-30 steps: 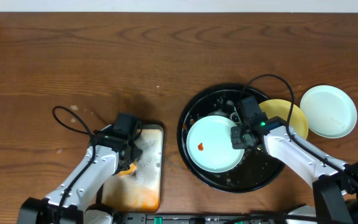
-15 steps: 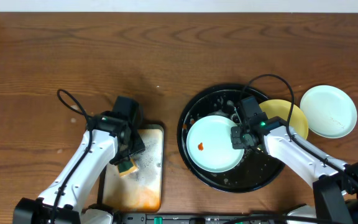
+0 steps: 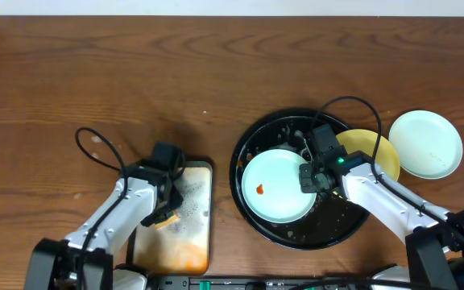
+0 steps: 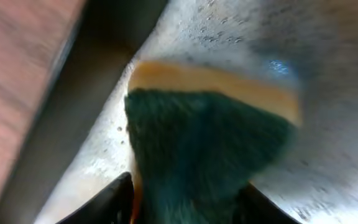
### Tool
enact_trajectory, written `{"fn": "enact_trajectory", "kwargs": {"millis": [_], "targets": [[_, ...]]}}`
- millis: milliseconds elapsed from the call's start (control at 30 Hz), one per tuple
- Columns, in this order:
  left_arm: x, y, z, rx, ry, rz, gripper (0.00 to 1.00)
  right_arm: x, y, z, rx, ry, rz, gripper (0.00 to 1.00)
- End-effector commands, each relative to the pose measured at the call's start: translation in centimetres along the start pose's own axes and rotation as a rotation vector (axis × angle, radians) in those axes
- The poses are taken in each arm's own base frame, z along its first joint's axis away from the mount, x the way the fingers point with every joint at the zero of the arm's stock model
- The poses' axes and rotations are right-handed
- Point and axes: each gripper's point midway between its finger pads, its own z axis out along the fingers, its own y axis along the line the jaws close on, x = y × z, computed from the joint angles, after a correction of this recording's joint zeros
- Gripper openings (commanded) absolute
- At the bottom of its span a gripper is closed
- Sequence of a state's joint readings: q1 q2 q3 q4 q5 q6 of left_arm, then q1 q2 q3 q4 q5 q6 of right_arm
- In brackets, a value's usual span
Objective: Clean dirty plates on tray and stack at the side
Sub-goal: 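Grasp the sponge in the soapy tray with the left gripper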
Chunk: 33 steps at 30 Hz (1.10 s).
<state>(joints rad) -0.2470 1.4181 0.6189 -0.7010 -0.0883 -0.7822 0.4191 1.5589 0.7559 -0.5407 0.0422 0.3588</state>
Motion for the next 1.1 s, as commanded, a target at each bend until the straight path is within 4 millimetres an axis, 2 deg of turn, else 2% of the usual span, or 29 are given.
{"fn": "enact_trajectory", "kwargs": {"millis": [0, 100, 133, 300, 433, 500, 567, 600, 667, 733, 767, 800, 967, 1000, 1067], "targets": [[1.1, 0.3, 1.3, -0.017, 0.045, 0.032, 0.28, 1.5, -0.8, 0.8, 0.032, 0.045, 0.021, 0.03], [1.5, -1.6, 0.9, 0.087, 0.084, 0.111, 0.15, 1.4, -0.8, 0.8, 0.032, 0.044, 0.021, 0.03], [1.5, -2.2, 0.5, 0.111, 0.09, 0.134, 0.14, 1.4, -0.8, 0.8, 0.032, 0.044, 0.021, 0.03], [1.6, -5.4, -2.0, 0.285, 0.113, 0.311, 0.14, 1.4, -0.8, 0.8, 0.032, 0.044, 0.021, 0.03], [1.9, -5.8, -3.0, 0.327, 0.115, 0.39, 0.17, 1.4, -0.8, 0.8, 0.032, 0.044, 0.021, 0.03], [2.1, -5.5, -2.9, 0.32, 0.121, 0.422, 0.27, 1.4, -0.8, 0.8, 0.032, 0.044, 0.021, 0.03], [2.1, -5.1, -2.7, 0.296, 0.119, 0.424, 0.53, 1.4, -0.8, 0.9, 0.031, 0.043, 0.021, 0.04], [2.1, -4.9, -2.6, 0.284, 0.119, 0.417, 0.57, 1.4, -0.8, 0.9, 0.031, 0.041, 0.021, 0.04], [1.7, -4.3, -2.4, 0.244, 0.105, 0.375, 0.71, 1.3, -0.8, 0.9, 0.03, 0.04, 0.022, 0.04], [1.3, -4.0, -2.3, 0.222, 0.091, 0.344, 0.71, 1.3, -0.8, 0.9, 0.03, 0.04, 0.022, 0.04], [1.2, -4.1, -2.3, 0.223, 0.087, 0.34, 0.7, 1.4, -0.8, 0.9, 0.03, 0.041, 0.022, 0.04], [1.1, -4.2, -2.3, 0.227, 0.083, 0.341, 0.64, 1.4, -0.8, 0.9, 0.03, 0.041, 0.022, 0.04], [1.3, -4.3, -1.7, 0.236, 0.075, 0.35, 0.34, 1.3, -0.7, 0.9, 0.029, 0.038, 0.022, 0.04], [1.4, -4.4, -1.5, 0.236, 0.074, 0.368, 0.25, 1.3, -0.7, 0.9, 0.029, 0.037, 0.022, 0.04], [1.7, -4.6, -1.0, 0.233, 0.074, 0.402, 0.15, 1.3, -0.7, 0.9, 0.029, 0.037, 0.022, 0.04]]}}
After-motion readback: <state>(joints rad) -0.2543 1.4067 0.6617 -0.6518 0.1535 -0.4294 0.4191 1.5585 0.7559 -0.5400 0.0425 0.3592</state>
